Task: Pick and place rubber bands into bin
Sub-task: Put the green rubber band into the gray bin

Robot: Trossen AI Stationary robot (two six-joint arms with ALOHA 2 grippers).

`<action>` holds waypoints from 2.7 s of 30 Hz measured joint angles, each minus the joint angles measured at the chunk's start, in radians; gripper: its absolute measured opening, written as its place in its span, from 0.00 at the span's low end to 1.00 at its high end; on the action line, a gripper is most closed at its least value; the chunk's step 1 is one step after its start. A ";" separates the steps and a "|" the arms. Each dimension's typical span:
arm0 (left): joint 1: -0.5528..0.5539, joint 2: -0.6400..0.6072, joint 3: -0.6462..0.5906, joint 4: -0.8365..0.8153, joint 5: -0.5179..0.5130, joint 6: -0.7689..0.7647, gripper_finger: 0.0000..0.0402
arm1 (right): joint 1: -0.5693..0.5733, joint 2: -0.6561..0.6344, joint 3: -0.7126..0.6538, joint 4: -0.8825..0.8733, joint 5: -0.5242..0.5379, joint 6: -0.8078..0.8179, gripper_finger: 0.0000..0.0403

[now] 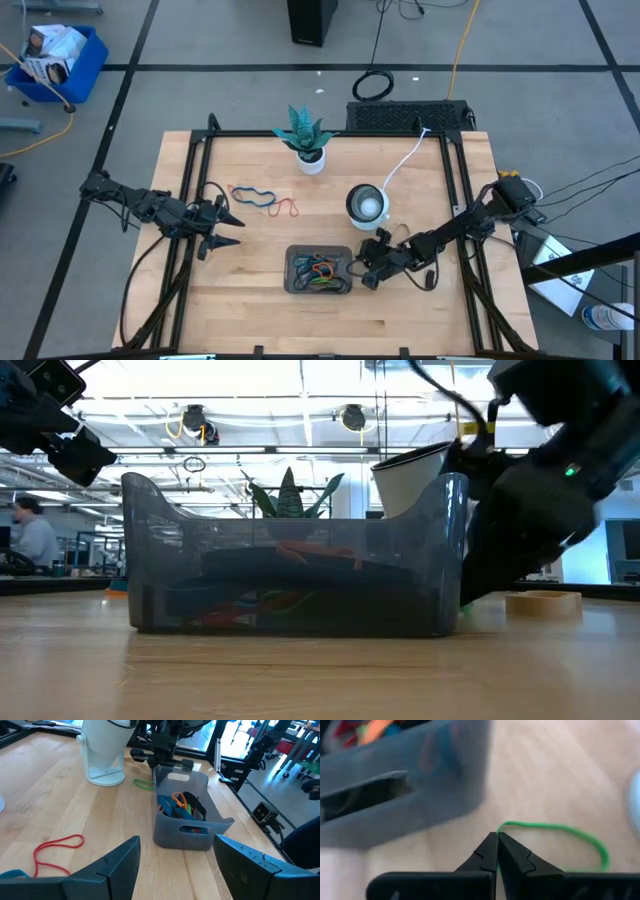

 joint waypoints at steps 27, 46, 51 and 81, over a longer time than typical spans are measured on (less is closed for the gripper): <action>0.000 0.000 0.000 -0.002 0.000 0.010 0.64 | 0.060 -0.653 0.002 0.166 -0.207 -0.188 0.00; 0.000 0.000 0.000 -0.001 0.000 0.009 0.64 | -0.024 -0.349 0.689 -0.393 -0.181 -0.635 0.00; 0.000 0.000 0.000 -0.001 0.000 0.009 0.64 | -0.063 -0.200 0.699 -0.431 -0.184 -0.619 0.00; 0.000 0.000 0.000 -0.001 0.000 0.005 0.64 | -0.072 0.210 0.699 -0.573 -0.266 -0.475 0.01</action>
